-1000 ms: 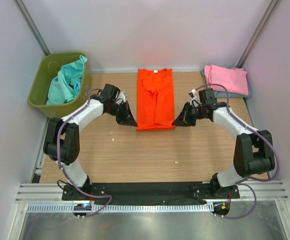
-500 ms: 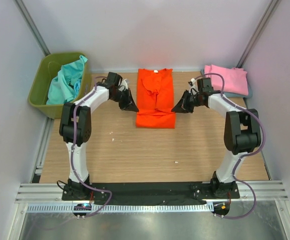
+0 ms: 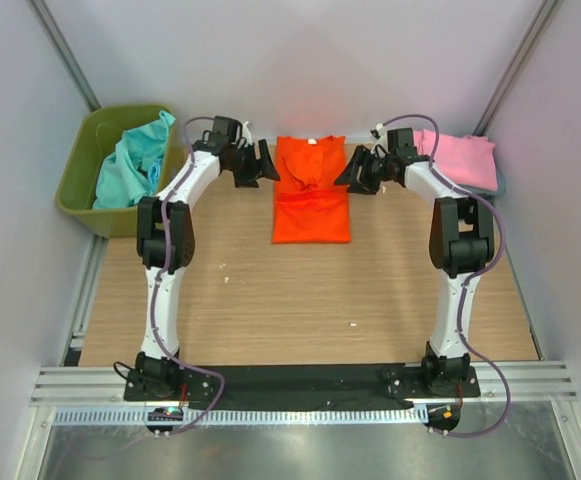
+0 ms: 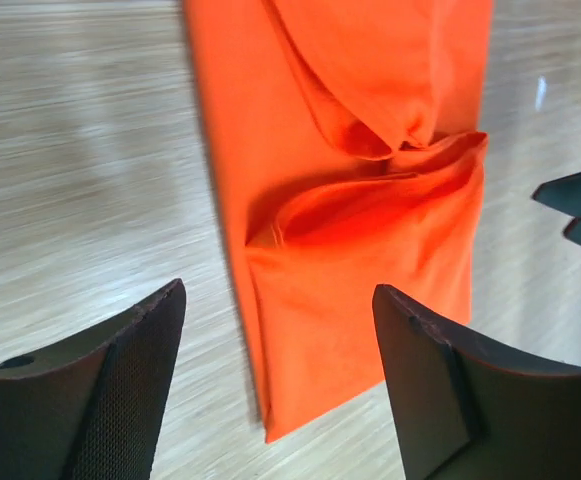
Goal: Fold and stack the t-shirts
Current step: Fold the tshirt
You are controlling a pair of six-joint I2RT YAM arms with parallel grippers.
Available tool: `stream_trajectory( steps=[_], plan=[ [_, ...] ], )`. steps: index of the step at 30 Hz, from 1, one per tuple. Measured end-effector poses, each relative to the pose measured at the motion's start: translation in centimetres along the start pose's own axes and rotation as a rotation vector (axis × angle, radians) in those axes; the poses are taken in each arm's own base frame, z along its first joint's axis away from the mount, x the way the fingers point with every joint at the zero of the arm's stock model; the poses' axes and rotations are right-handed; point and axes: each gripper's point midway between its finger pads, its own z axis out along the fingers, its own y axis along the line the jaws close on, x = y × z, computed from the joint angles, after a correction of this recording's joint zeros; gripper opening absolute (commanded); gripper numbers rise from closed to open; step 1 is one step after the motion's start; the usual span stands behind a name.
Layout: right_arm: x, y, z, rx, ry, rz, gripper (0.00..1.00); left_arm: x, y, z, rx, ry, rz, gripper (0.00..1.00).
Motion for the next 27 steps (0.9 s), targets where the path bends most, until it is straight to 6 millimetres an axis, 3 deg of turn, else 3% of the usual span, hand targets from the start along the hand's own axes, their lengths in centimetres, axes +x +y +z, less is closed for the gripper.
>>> stream_trajectory(
  steps=[3,6,8,12,15,18,27],
  plan=[
    [-0.6,-0.8,0.1,0.026,-0.010,-0.020,0.66,-0.5,1.3,-0.1,-0.059,-0.022,0.023,0.90],
    [-0.1,-1.4,-0.9,0.042,-0.004,-0.010,0.66,1.1,2.2,-0.7,-0.089,0.016,0.012,0.88],
    [1.6,-1.9,-1.9,0.055,0.019,0.018,0.66,3.1,2.4,-1.5,-0.093,0.069,-0.018,0.84],
    [6.9,-3.2,-4.1,0.083,0.100,0.105,0.66,8.2,1.9,-2.7,-0.025,0.194,-0.106,0.79],
    [10.4,-4.1,-4.5,0.096,0.167,0.167,0.65,11.5,1.9,-2.7,0.015,0.284,-0.187,0.80],
    [12.7,-4.8,-4.5,0.108,0.213,0.219,0.65,13.9,2.2,-2.6,0.027,0.346,-0.258,0.80],
    [12.5,-5.0,-3.4,0.087,0.209,0.251,0.62,13.8,1.7,-1.8,0.067,0.341,-0.306,0.79]
  ],
)
